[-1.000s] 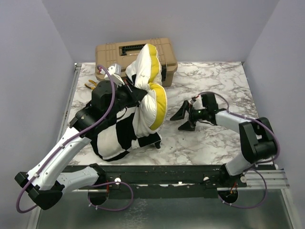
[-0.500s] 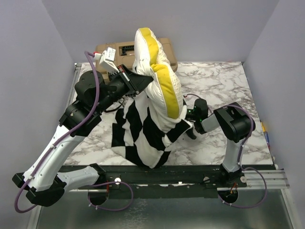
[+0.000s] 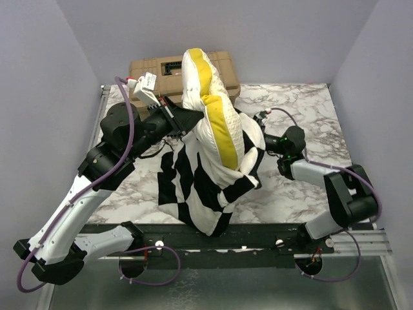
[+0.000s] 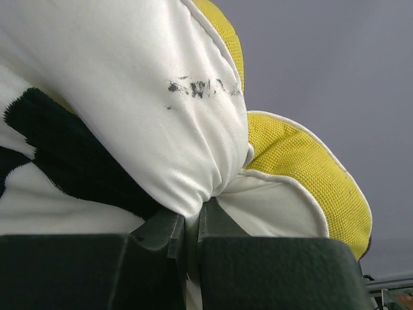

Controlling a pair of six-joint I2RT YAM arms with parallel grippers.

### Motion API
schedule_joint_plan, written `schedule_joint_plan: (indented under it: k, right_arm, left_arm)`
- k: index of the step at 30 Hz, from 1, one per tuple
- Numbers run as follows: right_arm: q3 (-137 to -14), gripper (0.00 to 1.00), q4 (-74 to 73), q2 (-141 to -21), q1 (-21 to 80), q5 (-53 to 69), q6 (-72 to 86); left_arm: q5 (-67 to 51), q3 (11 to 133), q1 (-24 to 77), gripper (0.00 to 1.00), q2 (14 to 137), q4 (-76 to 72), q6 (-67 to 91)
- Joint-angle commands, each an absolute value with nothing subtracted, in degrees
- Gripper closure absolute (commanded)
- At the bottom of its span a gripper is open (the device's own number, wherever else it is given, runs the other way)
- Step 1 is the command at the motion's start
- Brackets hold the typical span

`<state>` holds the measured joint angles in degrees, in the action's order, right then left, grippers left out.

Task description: Put the pillow into the pillowcase

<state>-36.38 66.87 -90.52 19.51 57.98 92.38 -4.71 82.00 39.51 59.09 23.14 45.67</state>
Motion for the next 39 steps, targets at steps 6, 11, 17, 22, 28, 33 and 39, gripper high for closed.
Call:
schedule_joint_plan:
  k: [6,11,17,22,28,33,39]
  right_arm:
    - [-41.60,0.28,33.66,-76.98,16.30,60.76,75.39]
    - [-48.91,0.22,6.13,-72.35,13.46,57.27,62.18]
    - [-52.61,0.14,-7.10,-72.33,9.34,53.42,54.20]
    - [-57.98,0.12,-4.75,-74.78,8.53,56.27,54.57]
    - [-64.03,0.11,1.09,-77.54,8.72,59.38,59.18]
    - [-63.40,0.11,9.70,-81.27,10.85,62.28,65.15]
    - [-64.98,0.07,-13.35,-85.34,11.33,56.23,47.59]
  left_arm:
    - [1.63,82.10,39.50,1.00,55.04,21.37,41.21]
    - [7.29,82.18,39.48,1.00,53.95,24.66,38.06]
    - [8.29,86.72,39.48,1.00,55.71,30.07,32.66]
    - [10.71,88.34,39.54,1.00,56.91,33.94,29.71]
    - [18.58,83.21,39.48,1.00,56.00,34.76,31.41]
    - [18.64,78.46,39.54,1.00,54.91,30.47,31.83]
    - [12.19,76.82,39.42,1.00,53.63,25.14,28.79]
